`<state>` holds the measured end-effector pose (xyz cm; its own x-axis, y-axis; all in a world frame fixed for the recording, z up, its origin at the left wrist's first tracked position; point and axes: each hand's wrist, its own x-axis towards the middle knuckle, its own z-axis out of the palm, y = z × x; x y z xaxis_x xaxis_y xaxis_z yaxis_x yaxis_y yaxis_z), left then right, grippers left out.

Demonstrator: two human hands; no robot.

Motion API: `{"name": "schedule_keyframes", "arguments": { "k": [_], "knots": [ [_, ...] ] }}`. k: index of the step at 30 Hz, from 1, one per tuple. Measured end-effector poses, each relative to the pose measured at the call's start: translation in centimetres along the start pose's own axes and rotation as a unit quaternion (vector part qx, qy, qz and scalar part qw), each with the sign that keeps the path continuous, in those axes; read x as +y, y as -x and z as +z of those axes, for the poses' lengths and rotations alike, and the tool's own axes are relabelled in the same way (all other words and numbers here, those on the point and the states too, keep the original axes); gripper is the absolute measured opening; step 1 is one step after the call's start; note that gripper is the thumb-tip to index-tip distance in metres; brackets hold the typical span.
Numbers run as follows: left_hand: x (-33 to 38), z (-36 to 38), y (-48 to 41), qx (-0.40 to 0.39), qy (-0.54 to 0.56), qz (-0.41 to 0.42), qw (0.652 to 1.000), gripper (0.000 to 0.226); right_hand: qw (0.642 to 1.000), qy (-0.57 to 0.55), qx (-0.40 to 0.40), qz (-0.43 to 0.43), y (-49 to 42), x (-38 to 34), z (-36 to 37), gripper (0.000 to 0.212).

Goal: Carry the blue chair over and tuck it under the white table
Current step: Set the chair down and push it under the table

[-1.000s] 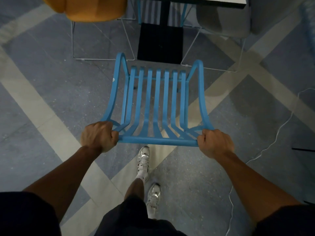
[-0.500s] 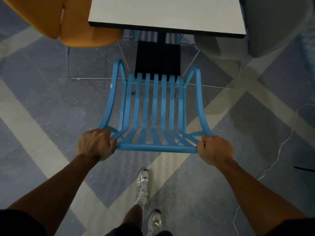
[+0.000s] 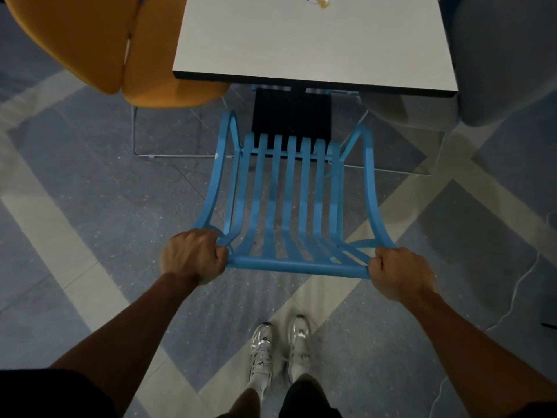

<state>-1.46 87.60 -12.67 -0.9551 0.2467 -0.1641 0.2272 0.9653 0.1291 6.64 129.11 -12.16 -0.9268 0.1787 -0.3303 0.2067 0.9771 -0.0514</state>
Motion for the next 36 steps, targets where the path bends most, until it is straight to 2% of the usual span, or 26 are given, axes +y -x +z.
{"name": "schedule_keyframes", "arguments": {
  "k": [4,14,18,22,36],
  "knots": [
    [0.5,-0.2,-1.6,0.026,0.005,0.008,1.000,0.025,1.000,-0.015,0.017,-0.020,-1.8,0.2,-1.0,0.030],
    [1.2,-0.4,-4.1,0.022,0.005,-0.005,1.000,0.026,0.999,-0.004,0.016,-0.036,-4.9,1.1,-2.1,0.031],
    [1.1,-0.5,-4.2,0.040,-0.022,0.020,0.999,0.029,0.999,-0.008,0.013,-0.040,-5.0,1.2,-2.3,0.032],
    [1.2,-0.5,-4.4,0.030,-0.040,0.010,0.999,0.032,0.999,-0.013,0.022,-0.048,-5.0,1.1,-2.5,0.032],
    [1.3,-1.7,-7.2,0.060,-0.004,0.015,0.998,0.022,0.997,0.008,0.057,-0.057,-7.9,1.3,-2.6,0.029]
  ]
}}
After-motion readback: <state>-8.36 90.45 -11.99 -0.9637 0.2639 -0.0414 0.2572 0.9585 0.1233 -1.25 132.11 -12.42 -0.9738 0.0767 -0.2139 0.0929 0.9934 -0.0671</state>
